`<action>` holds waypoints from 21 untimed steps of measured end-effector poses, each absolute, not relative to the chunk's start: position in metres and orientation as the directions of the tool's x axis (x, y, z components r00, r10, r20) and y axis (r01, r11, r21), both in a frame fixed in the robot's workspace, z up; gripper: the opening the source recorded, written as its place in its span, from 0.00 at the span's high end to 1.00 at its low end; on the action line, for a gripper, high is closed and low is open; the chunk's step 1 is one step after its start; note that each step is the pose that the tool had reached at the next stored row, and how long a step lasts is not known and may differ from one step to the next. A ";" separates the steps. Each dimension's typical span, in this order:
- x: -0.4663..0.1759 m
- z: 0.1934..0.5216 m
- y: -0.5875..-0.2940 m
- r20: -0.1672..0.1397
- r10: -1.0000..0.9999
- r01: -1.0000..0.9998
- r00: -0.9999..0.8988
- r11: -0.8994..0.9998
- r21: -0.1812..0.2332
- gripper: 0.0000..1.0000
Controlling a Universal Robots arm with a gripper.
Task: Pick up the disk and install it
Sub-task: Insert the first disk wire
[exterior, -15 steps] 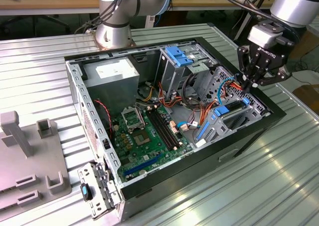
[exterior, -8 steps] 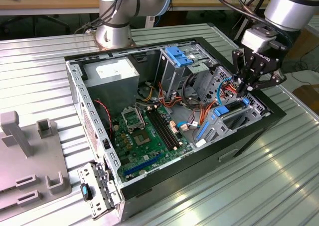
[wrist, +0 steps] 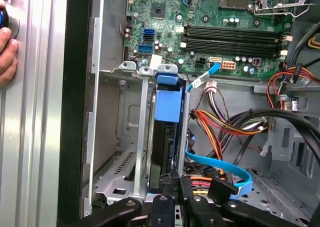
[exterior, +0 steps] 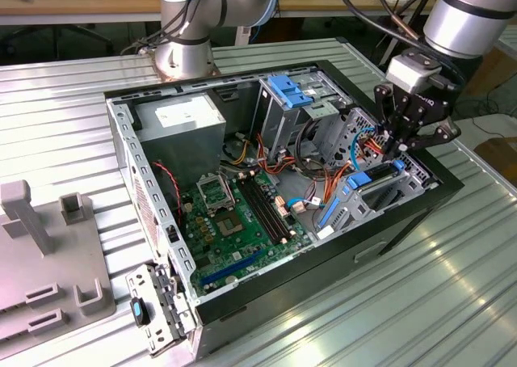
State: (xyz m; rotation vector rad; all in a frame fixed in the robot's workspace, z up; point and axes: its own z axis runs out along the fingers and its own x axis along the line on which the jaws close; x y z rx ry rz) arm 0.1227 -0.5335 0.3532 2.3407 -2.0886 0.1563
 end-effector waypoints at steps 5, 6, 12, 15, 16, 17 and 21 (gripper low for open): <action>0.122 0.351 -0.537 0.075 -0.994 -0.994 0.082 -0.087 -0.067 0.83; 0.120 0.351 -0.537 0.075 -0.994 -0.994 0.082 -0.088 -0.070 0.83; 0.111 0.350 -0.538 0.078 -0.994 -0.990 0.078 -0.087 -0.111 0.83; 0.111 0.349 -0.539 0.078 -0.995 -0.992 0.059 -0.067 -0.111 0.83; 0.111 0.349 -0.539 0.078 -0.995 -0.992 0.053 -0.062 -0.111 0.83; 0.111 0.348 -0.539 0.079 -0.996 -0.992 0.043 -0.052 -0.111 0.83; 0.110 0.347 -0.539 0.078 -0.997 -0.994 0.009 -0.017 -0.111 0.83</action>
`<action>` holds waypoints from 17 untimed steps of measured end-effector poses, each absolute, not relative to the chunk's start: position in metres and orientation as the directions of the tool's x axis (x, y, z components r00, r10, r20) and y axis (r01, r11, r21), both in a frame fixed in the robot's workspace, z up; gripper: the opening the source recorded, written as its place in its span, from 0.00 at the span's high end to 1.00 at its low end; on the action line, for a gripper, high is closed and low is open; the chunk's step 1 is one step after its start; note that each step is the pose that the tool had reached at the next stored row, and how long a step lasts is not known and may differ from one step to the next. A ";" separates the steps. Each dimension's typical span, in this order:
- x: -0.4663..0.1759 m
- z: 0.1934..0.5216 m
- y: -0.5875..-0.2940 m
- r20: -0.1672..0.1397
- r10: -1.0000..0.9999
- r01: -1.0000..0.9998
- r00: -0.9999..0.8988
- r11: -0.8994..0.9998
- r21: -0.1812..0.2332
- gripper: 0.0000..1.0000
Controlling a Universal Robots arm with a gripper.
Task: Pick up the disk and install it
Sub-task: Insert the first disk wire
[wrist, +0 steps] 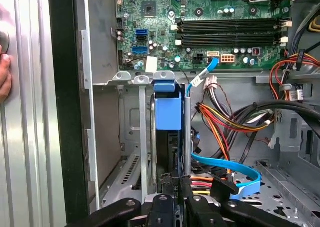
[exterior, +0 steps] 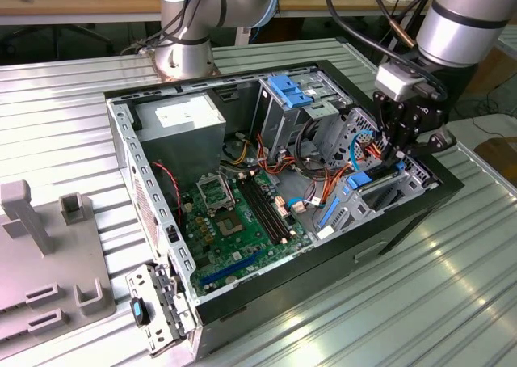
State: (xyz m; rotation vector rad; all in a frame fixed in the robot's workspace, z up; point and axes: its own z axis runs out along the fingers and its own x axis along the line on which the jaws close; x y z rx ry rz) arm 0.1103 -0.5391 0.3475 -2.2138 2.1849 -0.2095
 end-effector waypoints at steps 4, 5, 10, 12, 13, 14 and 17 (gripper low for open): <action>0.110 0.347 -0.540 0.078 -0.997 -0.994 0.002 -0.010 -0.111 0.83; 0.110 0.347 -0.540 0.078 -0.997 -0.994 0.001 -0.010 -0.111 0.83; 0.110 0.346 -0.540 0.079 -0.997 -0.994 0.002 -0.010 -0.111 0.83; 0.110 0.345 -0.540 0.078 -0.997 -0.994 0.002 -0.011 -0.111 0.83; 0.109 0.345 -0.540 0.078 -0.997 -0.994 0.002 -0.011 -0.111 0.83; 0.109 0.344 -0.540 0.078 -0.997 -0.994 0.002 -0.011 -0.111 0.83; 0.109 0.346 -0.540 0.078 -0.997 -0.994 0.002 -0.010 -0.111 0.83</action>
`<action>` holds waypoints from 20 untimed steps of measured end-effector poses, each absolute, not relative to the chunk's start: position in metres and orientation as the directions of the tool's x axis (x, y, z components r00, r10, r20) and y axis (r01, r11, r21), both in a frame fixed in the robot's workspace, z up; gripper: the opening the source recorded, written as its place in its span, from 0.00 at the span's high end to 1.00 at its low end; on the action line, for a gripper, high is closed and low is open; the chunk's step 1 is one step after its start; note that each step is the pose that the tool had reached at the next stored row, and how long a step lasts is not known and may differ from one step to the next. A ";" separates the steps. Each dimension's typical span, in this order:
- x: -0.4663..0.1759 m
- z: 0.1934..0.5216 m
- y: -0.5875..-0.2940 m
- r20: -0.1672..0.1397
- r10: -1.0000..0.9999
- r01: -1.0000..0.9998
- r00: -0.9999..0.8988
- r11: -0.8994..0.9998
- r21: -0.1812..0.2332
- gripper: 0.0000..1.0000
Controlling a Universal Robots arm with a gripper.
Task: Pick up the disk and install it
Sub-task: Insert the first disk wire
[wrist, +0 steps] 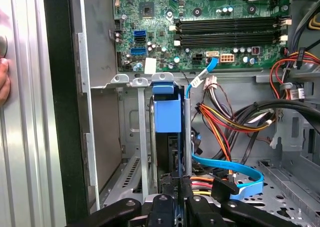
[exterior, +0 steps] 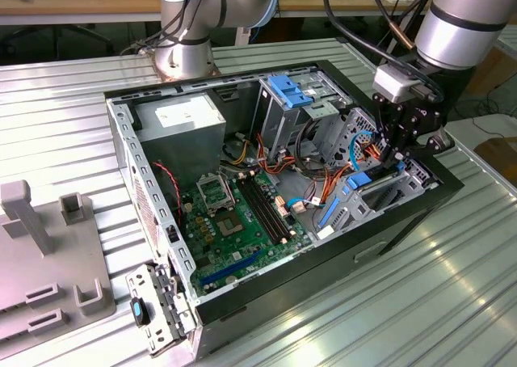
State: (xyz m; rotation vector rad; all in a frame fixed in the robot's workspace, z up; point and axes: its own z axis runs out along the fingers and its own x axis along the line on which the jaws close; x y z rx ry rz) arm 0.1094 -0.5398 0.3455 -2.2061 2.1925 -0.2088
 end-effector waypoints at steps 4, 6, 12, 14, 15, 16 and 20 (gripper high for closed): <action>0.109 0.347 -0.540 0.078 -0.997 -0.994 0.002 -0.011 -0.112 0.83; 0.109 0.346 -0.540 0.076 -0.997 -0.994 0.002 -0.010 -0.112 0.83; 0.109 0.346 -0.539 0.075 -0.997 -0.994 0.002 -0.010 -0.112 0.83; 0.109 0.345 -0.539 0.074 -0.997 -0.994 0.002 -0.010 -0.112 0.83; 0.109 0.345 -0.539 0.073 -0.997 -0.994 0.002 -0.010 -0.112 0.83; 0.109 0.344 -0.539 0.072 -0.997 -0.994 0.002 -0.010 -0.112 0.83; 0.109 0.343 -0.539 0.068 -0.998 -0.994 0.002 -0.009 -0.112 0.83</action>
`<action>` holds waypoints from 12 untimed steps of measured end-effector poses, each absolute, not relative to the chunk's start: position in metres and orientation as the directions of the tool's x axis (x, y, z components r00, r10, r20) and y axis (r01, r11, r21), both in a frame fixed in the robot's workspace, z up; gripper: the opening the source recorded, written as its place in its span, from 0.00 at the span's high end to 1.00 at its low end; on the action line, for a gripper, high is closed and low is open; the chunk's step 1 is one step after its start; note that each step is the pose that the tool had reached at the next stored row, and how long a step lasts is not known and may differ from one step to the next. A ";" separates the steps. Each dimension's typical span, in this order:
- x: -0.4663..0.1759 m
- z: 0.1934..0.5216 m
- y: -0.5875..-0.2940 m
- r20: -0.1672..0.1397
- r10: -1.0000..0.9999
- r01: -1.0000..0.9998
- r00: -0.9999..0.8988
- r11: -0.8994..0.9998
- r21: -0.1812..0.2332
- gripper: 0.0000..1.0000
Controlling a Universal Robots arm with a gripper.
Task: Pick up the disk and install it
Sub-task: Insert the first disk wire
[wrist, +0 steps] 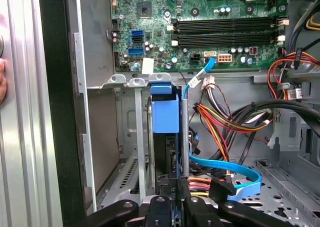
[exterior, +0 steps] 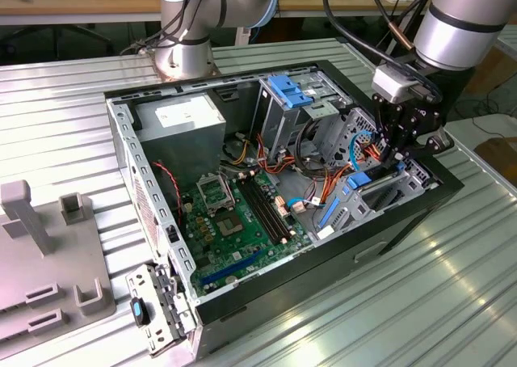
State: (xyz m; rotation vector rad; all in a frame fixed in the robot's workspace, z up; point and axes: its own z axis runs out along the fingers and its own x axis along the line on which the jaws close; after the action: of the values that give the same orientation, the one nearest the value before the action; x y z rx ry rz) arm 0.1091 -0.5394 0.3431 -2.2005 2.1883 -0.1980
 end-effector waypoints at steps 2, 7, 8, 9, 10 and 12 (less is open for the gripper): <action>0.109 0.343 -0.539 0.067 -0.998 -0.994 0.002 -0.009 -0.112 0.83; 0.109 0.347 -0.539 0.067 -0.998 -0.994 0.002 -0.009 -0.112 0.83; 0.109 0.347 -0.539 0.066 -0.998 -0.994 0.002 -0.009 -0.112 0.83; 0.109 0.348 -0.539 0.067 -0.998 -0.994 0.002 -0.009 -0.112 0.83; 0.109 0.348 -0.539 0.067 -0.998 -0.994 0.002 -0.009 -0.112 0.83; 0.109 0.347 -0.539 0.067 -0.998 -0.994 0.002 -0.010 -0.112 0.83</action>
State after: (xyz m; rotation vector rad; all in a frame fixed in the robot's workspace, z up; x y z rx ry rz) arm 0.1091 -0.5394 0.3475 -2.2007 2.1871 -0.1967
